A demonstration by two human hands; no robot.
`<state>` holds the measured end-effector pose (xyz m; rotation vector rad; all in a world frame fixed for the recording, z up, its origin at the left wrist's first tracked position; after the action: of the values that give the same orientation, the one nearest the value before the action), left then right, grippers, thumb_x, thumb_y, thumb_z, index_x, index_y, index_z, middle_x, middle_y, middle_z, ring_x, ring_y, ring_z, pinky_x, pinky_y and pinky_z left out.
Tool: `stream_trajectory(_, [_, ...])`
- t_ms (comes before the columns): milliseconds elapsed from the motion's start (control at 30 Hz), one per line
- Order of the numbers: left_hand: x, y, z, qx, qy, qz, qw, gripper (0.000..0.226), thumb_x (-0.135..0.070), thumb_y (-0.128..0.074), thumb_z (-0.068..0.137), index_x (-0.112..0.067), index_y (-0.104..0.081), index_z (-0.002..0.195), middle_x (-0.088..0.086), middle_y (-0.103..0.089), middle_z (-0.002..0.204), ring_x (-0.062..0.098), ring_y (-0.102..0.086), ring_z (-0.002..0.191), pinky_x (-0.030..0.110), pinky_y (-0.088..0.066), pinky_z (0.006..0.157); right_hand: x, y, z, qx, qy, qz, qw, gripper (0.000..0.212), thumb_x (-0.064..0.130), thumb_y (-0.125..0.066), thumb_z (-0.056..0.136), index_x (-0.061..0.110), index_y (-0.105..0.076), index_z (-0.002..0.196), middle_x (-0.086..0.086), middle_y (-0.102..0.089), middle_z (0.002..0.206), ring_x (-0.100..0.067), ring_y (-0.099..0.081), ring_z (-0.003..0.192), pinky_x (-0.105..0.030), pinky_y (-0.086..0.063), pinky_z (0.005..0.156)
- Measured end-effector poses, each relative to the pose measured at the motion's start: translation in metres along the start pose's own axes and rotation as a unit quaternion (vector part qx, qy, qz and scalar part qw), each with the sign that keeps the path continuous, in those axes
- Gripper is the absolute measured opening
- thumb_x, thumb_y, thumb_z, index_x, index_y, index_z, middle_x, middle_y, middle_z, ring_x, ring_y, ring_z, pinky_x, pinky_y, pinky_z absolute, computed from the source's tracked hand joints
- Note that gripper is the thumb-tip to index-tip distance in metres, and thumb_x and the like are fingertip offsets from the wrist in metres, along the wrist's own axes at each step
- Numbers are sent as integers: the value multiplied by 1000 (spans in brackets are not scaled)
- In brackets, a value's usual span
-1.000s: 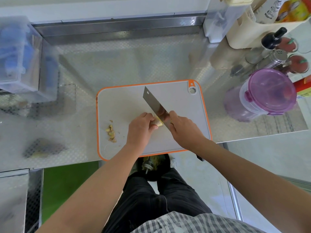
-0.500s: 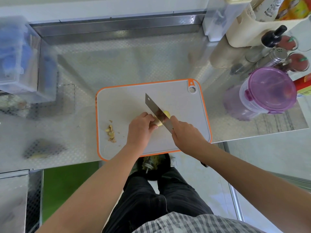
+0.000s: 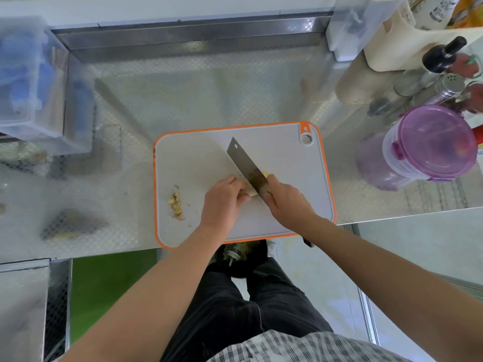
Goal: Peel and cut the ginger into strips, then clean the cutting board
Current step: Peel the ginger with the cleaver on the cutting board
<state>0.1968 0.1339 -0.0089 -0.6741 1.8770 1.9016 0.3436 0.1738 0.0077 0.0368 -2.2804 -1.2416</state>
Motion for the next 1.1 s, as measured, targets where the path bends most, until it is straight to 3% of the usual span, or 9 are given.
stream_trajectory(100, [-1, 1, 1, 1, 3, 1, 1000, 16, -14, -79, 75, -8, -69, 86, 3, -62, 80, 24, -60, 69, 30, -45, 60, 4, 8, -2, -27, 18, 19, 999, 14, 20, -39, 99, 17, -27, 94, 4, -37, 63, -25, -40, 55, -32, -27, 48])
stream_trajectory(233, [0, 1, 1, -2, 7, 4, 1000, 18, -14, -81, 72, -9, -71, 86, 2, -63, 82, 23, -61, 71, 25, -41, 63, 10, 18, -13, -47, 35, 21, 998, 8, 17, -39, 98, 11, -34, 96, 3, -36, 60, -22, -37, 51, -31, -24, 46])
stream_trajectory(400, [0, 2, 1, -2, 8, 9, 1000, 18, -13, -81, 72, -7, -70, 84, 3, -62, 79, 24, -60, 69, 24, -38, 61, 9, 14, -21, -9, 13, -32, 999, 16, 13, -36, 97, 18, -22, 94, 4, -35, 65, -22, -38, 58, -32, -26, 50])
stream_trajectory(733, [-1, 1, 1, 3, 5, 8, 1000, 16, -8, -81, 70, -5, -70, 82, 6, -61, 76, 26, -59, 66, 27, -39, 58, -2, 12, -19, 30, 18, -4, 999, 14, 9, -38, 94, 14, -26, 91, -2, -38, 62, -18, -35, 51, -31, -26, 47])
stream_trajectory(833, [-2, 1, 2, 2, 0, 9, 1000, 15, -7, -81, 71, -6, -70, 81, 4, -62, 76, 25, -59, 65, 26, -36, 57, -3, 11, -17, 31, 20, -8, 999, 7, 10, -38, 95, 12, -32, 98, -1, -38, 62, -17, -36, 52, -30, -26, 47])
stream_trajectory(933, [-1, 1, 3, 5, -4, 7, 1000, 16, -7, -81, 70, -8, -69, 81, 4, -62, 76, 25, -58, 64, 25, -37, 57, 1, 6, -11, 21, 13, -39, 999, 25, 10, -38, 96, 5, -36, 121, -1, -41, 65, -18, -39, 54, -29, -24, 46])
stream_trajectory(1100, [0, 0, 2, 9, -4, -1, 1000, 13, -10, -77, 76, -8, -69, 86, 4, -62, 79, 26, -58, 70, 29, -40, 59, 10, -7, 10, 14, 0, -98, 995, 27, 6, -37, 95, 5, -36, 123, -11, -58, 86, -29, -45, 63, -33, -31, 55])
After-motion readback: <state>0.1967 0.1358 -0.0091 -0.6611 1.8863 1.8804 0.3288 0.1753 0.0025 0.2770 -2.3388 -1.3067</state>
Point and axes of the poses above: each hand's wrist, its own z-axis towards the middle knuckle, its own y-axis out of the back of the hand, x = y × z, the point moved 3 cm from there along z, towards the middle knuckle
